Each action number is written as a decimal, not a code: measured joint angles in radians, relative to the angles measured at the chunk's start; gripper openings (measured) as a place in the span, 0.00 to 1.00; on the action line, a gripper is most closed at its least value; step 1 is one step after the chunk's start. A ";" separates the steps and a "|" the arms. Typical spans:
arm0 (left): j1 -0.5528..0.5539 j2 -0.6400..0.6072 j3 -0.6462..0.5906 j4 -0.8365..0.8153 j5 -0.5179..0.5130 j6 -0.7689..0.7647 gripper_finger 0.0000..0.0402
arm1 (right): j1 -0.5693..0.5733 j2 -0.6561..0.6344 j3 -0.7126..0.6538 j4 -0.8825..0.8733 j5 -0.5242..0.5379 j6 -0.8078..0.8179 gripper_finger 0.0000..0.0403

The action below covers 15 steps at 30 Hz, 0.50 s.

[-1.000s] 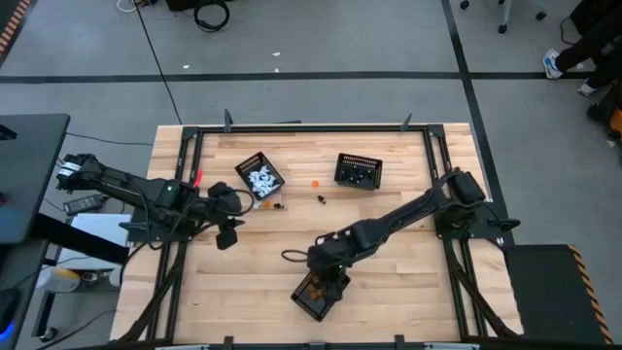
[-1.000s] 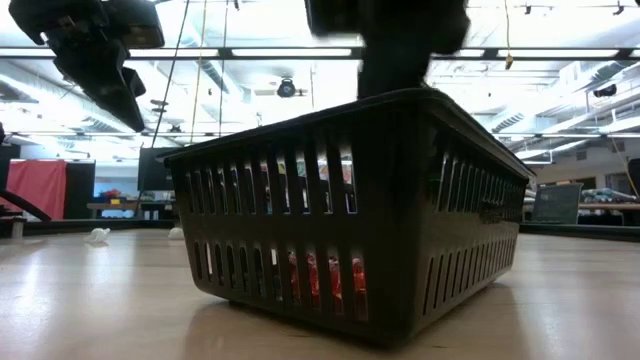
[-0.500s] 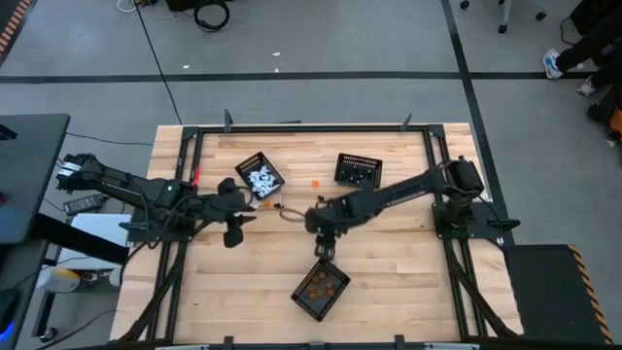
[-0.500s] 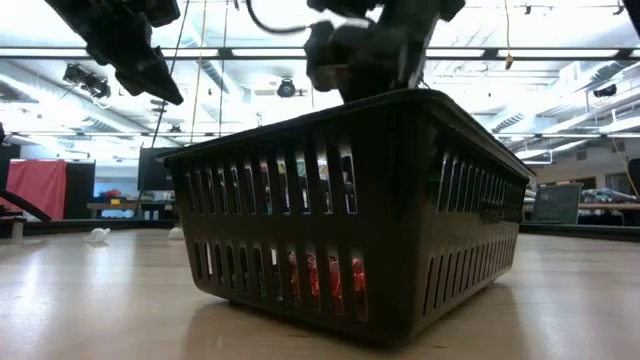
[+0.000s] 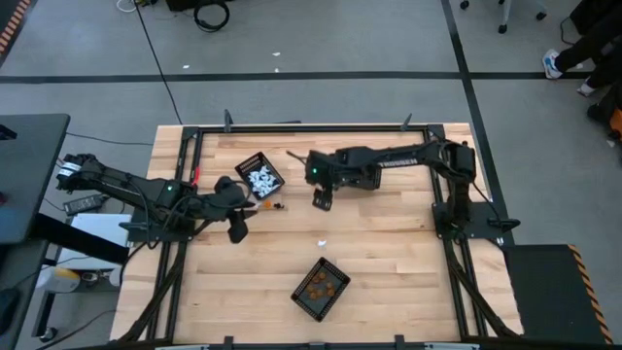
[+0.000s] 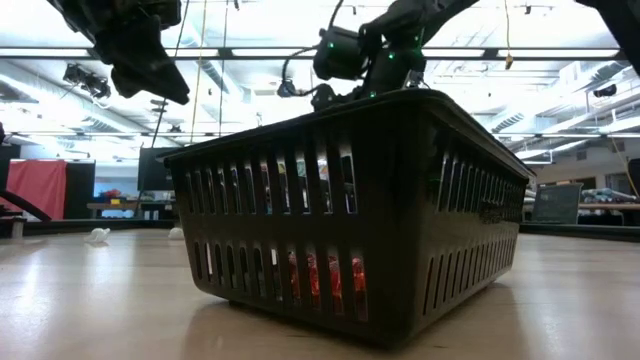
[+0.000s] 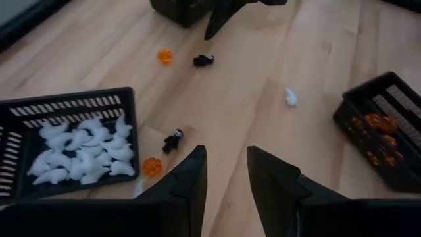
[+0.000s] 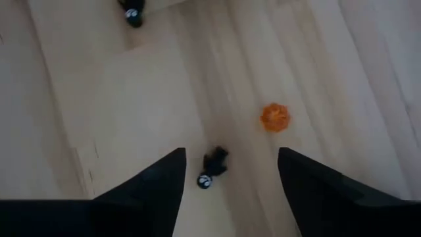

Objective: Sort Halloween decoration
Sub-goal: Put the black skeleton toy into the top right black basket

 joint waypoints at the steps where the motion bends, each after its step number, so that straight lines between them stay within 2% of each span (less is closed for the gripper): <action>1: 0.000 0.000 0.000 0.000 -0.014 -0.004 0.29 | -0.014 0.000 0.000 0.002 -0.016 -0.005 0.61; 8: 0.006 0.000 0.000 -0.002 -0.064 -0.016 0.29 | -0.039 0.087 0.012 0.022 -0.091 -0.009 0.59; 15: 0.040 0.000 0.000 -0.010 -0.067 -0.025 0.29 | -0.033 0.130 0.019 -0.029 -0.042 0.003 0.59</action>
